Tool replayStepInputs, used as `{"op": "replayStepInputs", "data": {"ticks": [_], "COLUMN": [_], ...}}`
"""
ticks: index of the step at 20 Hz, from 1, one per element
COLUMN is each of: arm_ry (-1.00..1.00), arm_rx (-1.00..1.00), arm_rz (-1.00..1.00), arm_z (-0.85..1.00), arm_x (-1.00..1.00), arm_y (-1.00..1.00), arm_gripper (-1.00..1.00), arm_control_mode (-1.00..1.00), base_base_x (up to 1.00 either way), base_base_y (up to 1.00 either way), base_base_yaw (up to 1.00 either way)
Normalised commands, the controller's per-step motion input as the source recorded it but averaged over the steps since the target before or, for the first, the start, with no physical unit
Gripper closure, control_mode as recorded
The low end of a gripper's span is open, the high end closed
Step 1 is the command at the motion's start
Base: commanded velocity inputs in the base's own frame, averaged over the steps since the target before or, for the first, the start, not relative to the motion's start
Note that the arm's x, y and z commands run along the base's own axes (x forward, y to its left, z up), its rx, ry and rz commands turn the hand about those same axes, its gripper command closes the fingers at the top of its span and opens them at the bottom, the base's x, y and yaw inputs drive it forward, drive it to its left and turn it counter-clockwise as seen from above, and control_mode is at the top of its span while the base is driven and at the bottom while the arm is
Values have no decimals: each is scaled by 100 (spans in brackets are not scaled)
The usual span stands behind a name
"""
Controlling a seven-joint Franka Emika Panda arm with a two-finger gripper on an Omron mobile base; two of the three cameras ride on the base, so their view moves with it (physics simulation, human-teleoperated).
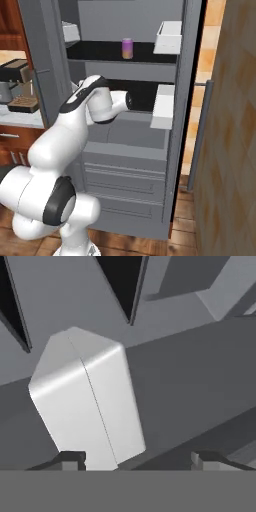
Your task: Open the fridge, grab two sodas, and place both sodas inside the bowl with ice on the dining counter.
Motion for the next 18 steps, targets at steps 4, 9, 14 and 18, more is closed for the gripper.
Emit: {"op": "replayStepInputs", "data": {"ticks": [4,9,14,18], "arm_ry": [0,0,3,4], "arm_rx": [2,1,1,0], "arm_rz": [15,9,1,0], "arm_z": [0,0,0,0], "arm_x": [-50,-43,-24,-13], "arm_y": [61,71,88,94], "arm_gripper": [-100,-100,-100,-100], "arm_control_mode": [-100,-100,-100,-100], "base_base_x": [0,0,0,0], "base_base_y": [0,0,0,0], "base_base_yaw": [0,0,0,0]}}
